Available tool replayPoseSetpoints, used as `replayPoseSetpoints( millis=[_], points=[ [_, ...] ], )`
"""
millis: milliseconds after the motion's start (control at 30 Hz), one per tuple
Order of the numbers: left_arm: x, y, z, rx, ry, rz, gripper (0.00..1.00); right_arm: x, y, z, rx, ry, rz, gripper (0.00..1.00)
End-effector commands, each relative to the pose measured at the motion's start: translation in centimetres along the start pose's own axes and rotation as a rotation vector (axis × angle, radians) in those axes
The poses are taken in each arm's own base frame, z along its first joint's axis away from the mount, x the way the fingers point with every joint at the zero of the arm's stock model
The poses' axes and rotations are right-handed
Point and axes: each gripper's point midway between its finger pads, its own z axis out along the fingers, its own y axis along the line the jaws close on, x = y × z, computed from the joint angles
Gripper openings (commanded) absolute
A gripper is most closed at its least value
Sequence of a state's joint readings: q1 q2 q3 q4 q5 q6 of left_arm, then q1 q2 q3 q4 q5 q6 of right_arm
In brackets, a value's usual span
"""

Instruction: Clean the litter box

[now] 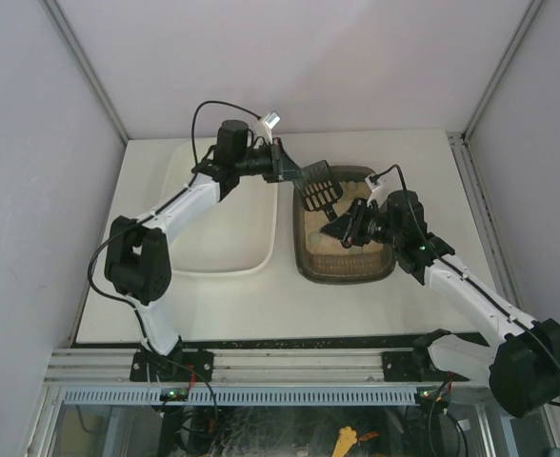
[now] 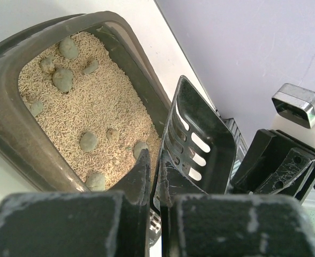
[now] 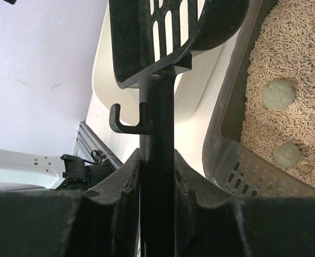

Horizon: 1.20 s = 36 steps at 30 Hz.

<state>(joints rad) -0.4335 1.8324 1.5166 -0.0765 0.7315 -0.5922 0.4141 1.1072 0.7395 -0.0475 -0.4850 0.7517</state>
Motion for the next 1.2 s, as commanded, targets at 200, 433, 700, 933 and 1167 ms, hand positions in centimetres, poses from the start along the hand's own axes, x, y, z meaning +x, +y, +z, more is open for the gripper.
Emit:
replayPoseSetpoints(
  millis=[200, 433, 700, 933, 1167],
  points=[
    [-1.4, -3.0, -2.2, 0.052, -0.061, 0.093, 0.91, -1.5, 1.0, -1.4, -0.073, -0.086, 0.040, 0.00],
    [-4.6, -0.8, -6.3, -0.281, -0.251, -0.015, 1.00, -0.1, -5.6, -4.8, 0.367, -0.074, 0.105, 0.00],
    [-1.5, 2.7, -7.7, -0.410, -0.399, -0.463, 1.00, 1.8, -9.3, -6.9, 0.670, 0.150, 0.104, 0.00],
    [3.5, 2.7, -4.4, -0.495, -0.297, -0.634, 1.00, 1.7, -10.5, -6.1, 0.779, 0.297, 0.087, 0.00],
    [5.9, 0.8, -2.3, -0.483, -0.230, -0.680, 1.00, 1.7, -10.4, -4.7, 0.778, 0.389, 0.039, 0.00]
  ],
)
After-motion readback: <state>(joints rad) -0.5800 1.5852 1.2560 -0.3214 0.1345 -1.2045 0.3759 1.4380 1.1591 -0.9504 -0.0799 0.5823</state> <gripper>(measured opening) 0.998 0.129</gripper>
